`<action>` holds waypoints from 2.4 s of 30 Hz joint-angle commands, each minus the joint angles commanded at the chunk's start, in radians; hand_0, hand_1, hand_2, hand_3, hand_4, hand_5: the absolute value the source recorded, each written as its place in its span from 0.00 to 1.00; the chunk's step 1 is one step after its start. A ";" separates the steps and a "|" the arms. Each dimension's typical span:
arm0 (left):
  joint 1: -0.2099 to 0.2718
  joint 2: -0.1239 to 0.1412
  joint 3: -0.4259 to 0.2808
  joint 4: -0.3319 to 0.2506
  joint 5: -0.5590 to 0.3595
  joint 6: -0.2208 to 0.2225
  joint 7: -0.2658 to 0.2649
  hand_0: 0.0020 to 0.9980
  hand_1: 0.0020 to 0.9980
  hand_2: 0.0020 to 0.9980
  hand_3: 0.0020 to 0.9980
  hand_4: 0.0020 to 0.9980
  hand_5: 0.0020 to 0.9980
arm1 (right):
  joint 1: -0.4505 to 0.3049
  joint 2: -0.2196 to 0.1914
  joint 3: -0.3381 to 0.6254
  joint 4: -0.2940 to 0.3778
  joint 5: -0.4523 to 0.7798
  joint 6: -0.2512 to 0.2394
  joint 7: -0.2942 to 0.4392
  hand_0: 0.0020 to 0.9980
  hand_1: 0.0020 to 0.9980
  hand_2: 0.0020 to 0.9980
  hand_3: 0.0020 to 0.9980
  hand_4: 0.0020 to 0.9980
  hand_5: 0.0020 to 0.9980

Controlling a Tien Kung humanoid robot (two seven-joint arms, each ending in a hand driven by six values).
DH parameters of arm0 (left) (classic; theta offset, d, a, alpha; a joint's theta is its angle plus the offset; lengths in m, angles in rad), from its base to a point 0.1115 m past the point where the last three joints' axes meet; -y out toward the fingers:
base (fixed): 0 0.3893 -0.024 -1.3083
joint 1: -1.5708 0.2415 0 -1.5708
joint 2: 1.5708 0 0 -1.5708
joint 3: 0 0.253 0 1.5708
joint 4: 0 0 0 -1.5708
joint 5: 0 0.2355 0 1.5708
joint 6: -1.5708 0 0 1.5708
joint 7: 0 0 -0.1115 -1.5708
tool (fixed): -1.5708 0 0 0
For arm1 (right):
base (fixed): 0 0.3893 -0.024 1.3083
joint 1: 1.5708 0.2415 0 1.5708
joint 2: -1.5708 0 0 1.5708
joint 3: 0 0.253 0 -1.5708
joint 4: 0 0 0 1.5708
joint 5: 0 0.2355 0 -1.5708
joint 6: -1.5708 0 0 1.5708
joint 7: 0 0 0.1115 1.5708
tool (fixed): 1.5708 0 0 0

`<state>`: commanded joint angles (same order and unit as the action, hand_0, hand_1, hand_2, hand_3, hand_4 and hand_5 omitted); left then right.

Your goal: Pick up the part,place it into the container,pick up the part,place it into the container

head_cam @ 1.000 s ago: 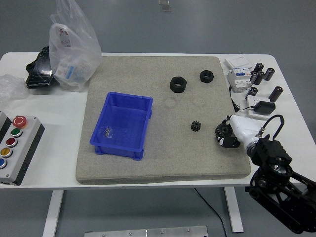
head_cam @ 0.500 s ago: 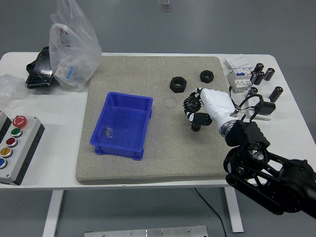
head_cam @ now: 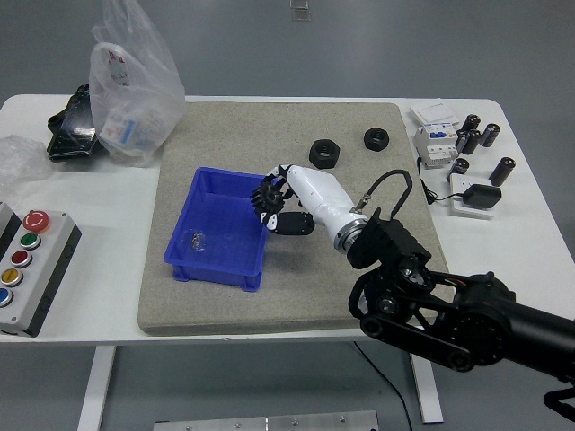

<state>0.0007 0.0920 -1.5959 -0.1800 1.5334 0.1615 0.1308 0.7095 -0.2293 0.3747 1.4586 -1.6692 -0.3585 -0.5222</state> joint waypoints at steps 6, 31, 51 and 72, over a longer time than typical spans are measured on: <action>0.000 -0.001 0.001 0.000 0.001 0.000 0.001 0.63 0.56 0.55 0.61 0.69 0.28 | 0.014 -0.001 -0.023 0.002 0.036 0.011 0.015 0.63 0.79 0.80 0.91 0.43 0.16; 0.001 -0.001 -0.007 0.000 0.007 -0.001 -0.002 0.63 0.56 0.55 0.61 0.69 0.28 | -0.146 -0.129 0.197 -0.003 -0.204 0.204 -0.123 0.53 0.76 0.80 0.91 0.64 0.21; 0.001 0.000 -0.004 0.000 0.009 -0.003 -0.002 0.63 0.56 0.55 0.61 0.69 0.27 | -0.175 -0.111 0.158 -0.096 -0.131 0.194 -0.123 0.39 0.63 0.58 0.64 0.40 0.19; 0.000 0.000 0.002 0.000 0.004 -0.004 -0.003 0.63 0.56 0.55 0.61 0.68 0.27 | -0.108 -0.089 0.114 -0.066 -0.206 0.091 -0.123 0.36 0.54 0.42 0.55 0.57 0.07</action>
<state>0.0004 0.0918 -1.5935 -0.1800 1.5371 0.1579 0.1277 0.6017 -0.3184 0.4889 1.3930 -1.8749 -0.2676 -0.6454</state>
